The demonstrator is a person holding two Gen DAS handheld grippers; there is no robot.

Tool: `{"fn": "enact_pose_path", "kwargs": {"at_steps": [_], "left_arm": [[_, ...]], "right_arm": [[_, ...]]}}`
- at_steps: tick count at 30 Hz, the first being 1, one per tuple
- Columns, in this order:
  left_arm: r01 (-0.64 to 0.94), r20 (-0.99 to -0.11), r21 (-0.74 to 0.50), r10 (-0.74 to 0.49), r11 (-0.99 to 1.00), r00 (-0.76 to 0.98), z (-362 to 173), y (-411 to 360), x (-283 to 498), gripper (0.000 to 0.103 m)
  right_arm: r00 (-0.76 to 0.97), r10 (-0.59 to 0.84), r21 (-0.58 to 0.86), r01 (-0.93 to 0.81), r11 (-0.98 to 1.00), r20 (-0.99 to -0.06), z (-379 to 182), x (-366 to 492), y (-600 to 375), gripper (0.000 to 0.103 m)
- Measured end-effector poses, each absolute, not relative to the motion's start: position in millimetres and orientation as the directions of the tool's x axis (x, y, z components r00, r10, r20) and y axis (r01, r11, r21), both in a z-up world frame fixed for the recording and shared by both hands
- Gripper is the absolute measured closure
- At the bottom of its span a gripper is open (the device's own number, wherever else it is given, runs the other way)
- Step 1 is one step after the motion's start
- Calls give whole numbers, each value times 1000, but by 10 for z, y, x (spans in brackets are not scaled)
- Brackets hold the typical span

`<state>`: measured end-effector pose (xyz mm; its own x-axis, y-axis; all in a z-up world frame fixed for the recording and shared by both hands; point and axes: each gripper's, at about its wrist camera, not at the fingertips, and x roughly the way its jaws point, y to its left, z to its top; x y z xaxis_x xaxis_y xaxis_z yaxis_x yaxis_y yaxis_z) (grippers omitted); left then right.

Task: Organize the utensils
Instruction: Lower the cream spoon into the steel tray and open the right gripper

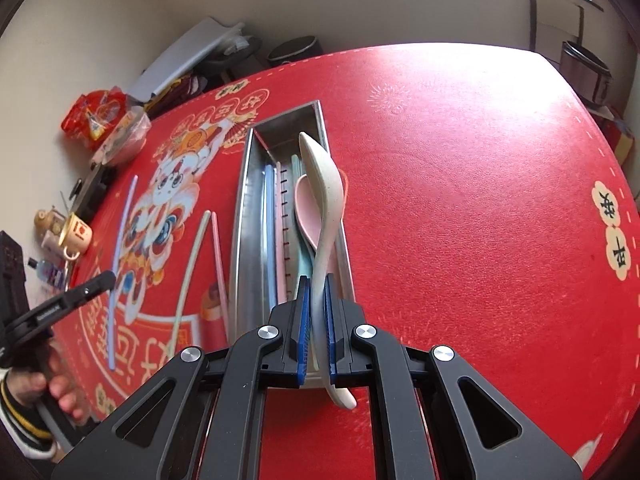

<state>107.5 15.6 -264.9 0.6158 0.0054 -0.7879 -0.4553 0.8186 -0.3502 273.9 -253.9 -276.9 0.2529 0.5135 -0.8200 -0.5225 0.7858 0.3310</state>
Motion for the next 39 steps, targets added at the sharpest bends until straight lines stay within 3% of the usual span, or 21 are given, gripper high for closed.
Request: {"fn": "enact_pose_path", "kwargs": {"at_steps": [19,29,39], "left_arm": [[-451,-781,-362,-1,816,624,-2636,161,969,97],[-445,-783,-358,-4,821,622,-2616,135,960,97],[-387,-779,-376,-61,842,625,-2518,-70,1138,97]], "right_arm": [[70,502,422,-451,787,-862,-3079,2941,-2190,96],[93,477,404,-407,819,-874,-3069,2999,-2273,94],[222,450,326,-433,840,-865,-2801,2829,-2449,92]]}}
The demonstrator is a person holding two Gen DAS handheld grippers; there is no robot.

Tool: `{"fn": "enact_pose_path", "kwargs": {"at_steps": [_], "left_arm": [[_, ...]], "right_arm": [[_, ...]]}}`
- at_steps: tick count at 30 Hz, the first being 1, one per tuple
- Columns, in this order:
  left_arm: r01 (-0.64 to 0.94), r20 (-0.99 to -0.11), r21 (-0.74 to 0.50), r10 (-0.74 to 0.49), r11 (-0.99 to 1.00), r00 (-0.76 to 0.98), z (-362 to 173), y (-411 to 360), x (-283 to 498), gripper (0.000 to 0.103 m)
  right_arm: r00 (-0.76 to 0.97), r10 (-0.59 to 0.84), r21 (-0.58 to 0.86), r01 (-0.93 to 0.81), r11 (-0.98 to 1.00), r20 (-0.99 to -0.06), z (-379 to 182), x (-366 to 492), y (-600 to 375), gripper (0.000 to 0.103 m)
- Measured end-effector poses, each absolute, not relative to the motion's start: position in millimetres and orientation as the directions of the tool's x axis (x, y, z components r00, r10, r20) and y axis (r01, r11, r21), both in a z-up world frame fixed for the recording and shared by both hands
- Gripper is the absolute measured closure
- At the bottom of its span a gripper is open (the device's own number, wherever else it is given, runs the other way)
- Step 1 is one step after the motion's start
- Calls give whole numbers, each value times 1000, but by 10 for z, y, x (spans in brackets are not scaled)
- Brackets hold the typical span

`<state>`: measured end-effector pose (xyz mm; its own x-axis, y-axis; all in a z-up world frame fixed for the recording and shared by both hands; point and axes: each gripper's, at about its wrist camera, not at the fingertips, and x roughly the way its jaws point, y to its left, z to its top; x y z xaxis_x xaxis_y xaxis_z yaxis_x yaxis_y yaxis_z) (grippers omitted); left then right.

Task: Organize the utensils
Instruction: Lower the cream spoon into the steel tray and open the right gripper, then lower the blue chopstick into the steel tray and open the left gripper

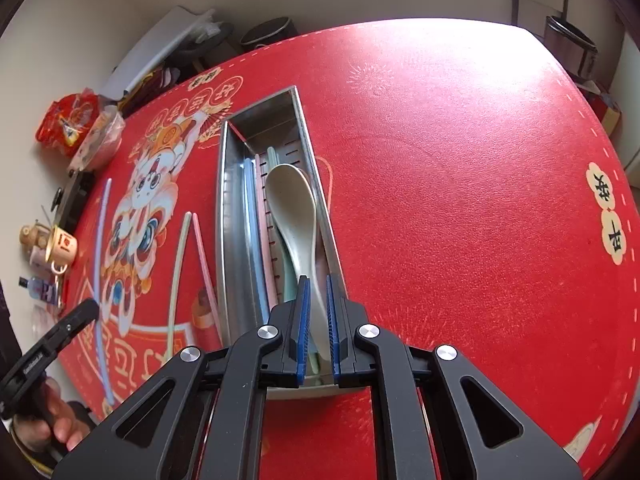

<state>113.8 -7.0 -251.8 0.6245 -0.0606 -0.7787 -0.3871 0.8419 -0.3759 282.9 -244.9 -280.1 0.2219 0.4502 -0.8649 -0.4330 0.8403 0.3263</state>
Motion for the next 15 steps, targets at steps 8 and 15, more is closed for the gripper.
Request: {"fn": "enact_pose_path", "kwargs": {"at_steps": [8,15], "left_arm": [[-326,-776,-413,-141,850,615,-2486,-508,1510,97],[-355,-773,-457,-167,815,612,-2569,-807,1864,97]], "right_arm": [[257,520,351,-495,795,-815,-2674,2633,-2660,47],[256,535,363,-502,785,-805,-2664,2693,-3009,16]]}}
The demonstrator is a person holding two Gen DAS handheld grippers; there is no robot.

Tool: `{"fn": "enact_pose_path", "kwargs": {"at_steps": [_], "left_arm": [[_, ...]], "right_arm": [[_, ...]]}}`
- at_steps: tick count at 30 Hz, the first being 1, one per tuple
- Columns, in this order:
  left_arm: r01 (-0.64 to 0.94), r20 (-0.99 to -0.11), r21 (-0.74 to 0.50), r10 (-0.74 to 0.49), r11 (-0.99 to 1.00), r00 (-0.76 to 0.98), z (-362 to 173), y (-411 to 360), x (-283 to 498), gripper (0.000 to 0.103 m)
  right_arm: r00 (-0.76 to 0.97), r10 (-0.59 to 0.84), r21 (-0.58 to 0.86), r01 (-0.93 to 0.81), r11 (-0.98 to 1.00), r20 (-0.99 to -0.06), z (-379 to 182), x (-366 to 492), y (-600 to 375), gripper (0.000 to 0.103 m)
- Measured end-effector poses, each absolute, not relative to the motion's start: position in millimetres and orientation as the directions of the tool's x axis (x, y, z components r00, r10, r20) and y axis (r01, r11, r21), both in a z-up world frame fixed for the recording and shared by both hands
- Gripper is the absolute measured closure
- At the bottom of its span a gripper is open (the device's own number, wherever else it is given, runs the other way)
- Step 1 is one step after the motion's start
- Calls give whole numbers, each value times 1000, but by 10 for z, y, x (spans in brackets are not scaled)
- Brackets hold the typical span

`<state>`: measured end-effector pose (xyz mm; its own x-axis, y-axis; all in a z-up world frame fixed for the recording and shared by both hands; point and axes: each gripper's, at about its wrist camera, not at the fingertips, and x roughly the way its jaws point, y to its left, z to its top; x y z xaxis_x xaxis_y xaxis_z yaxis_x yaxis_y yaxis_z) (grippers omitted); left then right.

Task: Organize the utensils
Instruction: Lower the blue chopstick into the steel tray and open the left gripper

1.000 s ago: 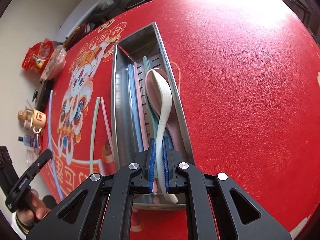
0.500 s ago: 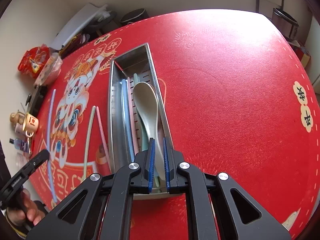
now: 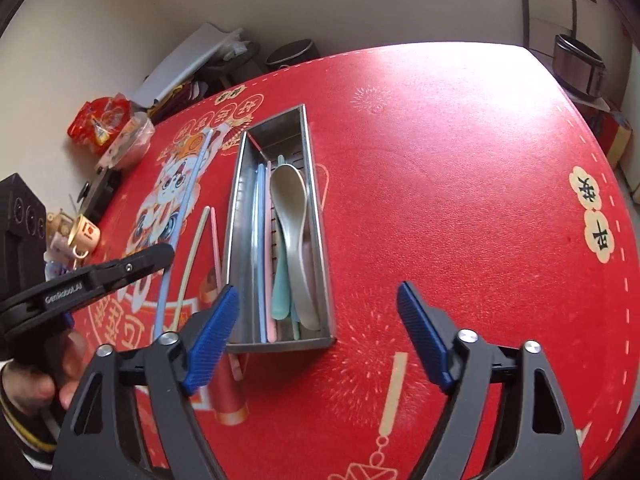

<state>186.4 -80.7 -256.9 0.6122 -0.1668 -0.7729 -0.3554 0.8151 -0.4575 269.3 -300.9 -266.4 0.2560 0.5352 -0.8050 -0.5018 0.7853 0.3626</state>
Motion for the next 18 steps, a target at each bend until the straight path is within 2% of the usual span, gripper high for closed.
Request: {"fn": "enact_pose_path", "kwargs": {"at_steps": [8,18], "left_arm": [[-475,-778,-491,-123,730,616,-2793,-894,2159,97],[-548,-811,-435,-47,715,583,-3002,-899,2390,97]], "right_arm": [[296,500,332,-468,819,-814,-2672,2854,-3459,16],[310,485,338,-424,841,-818,-2677,2959,-3863,16]]}}
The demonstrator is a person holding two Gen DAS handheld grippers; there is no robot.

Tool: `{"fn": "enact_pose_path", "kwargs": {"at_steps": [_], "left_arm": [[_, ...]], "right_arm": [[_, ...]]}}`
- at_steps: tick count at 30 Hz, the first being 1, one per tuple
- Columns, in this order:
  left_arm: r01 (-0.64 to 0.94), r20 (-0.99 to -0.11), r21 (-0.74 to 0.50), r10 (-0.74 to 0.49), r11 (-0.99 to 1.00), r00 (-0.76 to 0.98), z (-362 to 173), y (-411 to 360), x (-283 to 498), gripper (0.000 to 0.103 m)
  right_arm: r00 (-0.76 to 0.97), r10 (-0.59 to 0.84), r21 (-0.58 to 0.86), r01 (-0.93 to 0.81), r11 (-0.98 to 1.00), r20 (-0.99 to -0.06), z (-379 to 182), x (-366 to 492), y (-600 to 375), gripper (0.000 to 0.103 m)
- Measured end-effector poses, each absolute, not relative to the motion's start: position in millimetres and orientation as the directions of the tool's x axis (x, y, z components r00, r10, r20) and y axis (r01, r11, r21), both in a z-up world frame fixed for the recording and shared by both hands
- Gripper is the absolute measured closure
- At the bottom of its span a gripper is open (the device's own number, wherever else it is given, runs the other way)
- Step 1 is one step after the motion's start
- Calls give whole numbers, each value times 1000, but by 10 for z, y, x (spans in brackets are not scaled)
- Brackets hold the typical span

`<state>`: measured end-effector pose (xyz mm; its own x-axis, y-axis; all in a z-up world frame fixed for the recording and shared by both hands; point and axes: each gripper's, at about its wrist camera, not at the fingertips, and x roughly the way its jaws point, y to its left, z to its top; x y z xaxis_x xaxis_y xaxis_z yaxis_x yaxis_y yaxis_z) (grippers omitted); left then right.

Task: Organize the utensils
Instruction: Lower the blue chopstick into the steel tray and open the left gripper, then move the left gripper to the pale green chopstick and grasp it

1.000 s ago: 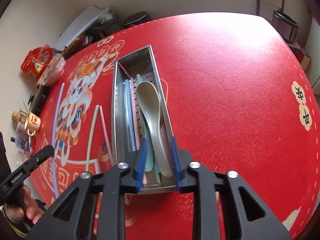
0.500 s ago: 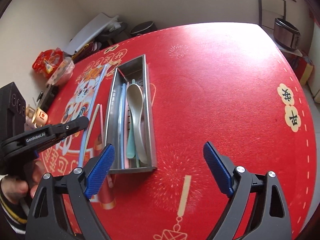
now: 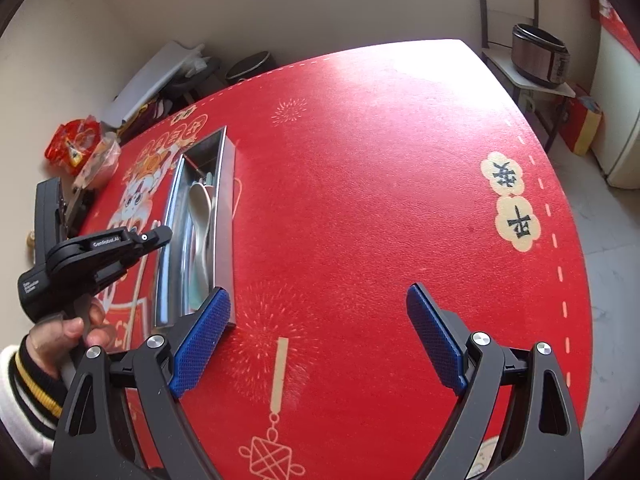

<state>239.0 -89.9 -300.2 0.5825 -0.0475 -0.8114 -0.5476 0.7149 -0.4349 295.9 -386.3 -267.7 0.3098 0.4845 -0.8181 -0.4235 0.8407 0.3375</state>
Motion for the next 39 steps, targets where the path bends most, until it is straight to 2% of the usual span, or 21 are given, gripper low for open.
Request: {"fn": "enact_pose_path", "kwargs": {"at_steps": [5,12,17,21,28,36,39], "left_arm": [[-546,-826,-417,-54,727,561,-3062,-891,2470,97],[-493,-805,-421,-64,762,589,-2870,-872,2363,96],[-444,-779,-402,-45,800,625,-2639,-725,2113,82],[-448,-784,-348,7,824,621,-2547,-528,1843,78],[-484,-832,-259,62,836,551,-2708,-237,1431,78],[-448,-881,-204,36,870,472,-3015,-170,1359,78],[-416,-889,-183,31,891,457,-3099,-185,1415,78]], "right_arm": [[315,487,350,-403,846,-815,-2668,2961,-4004,16],[327,503,374,-383,845,-800,-2609,2960,-4003,16],[331,528,397,-389,832,-782,-2569,2908,-3872,16],[319,548,419,-391,819,-773,-2593,2845,-3704,16],[287,572,441,-411,798,-768,-2665,2704,-3328,16],[229,577,467,-395,791,-784,-2798,2512,-3018,16],[241,525,410,-399,820,-816,-2812,2426,-2935,16]]}}
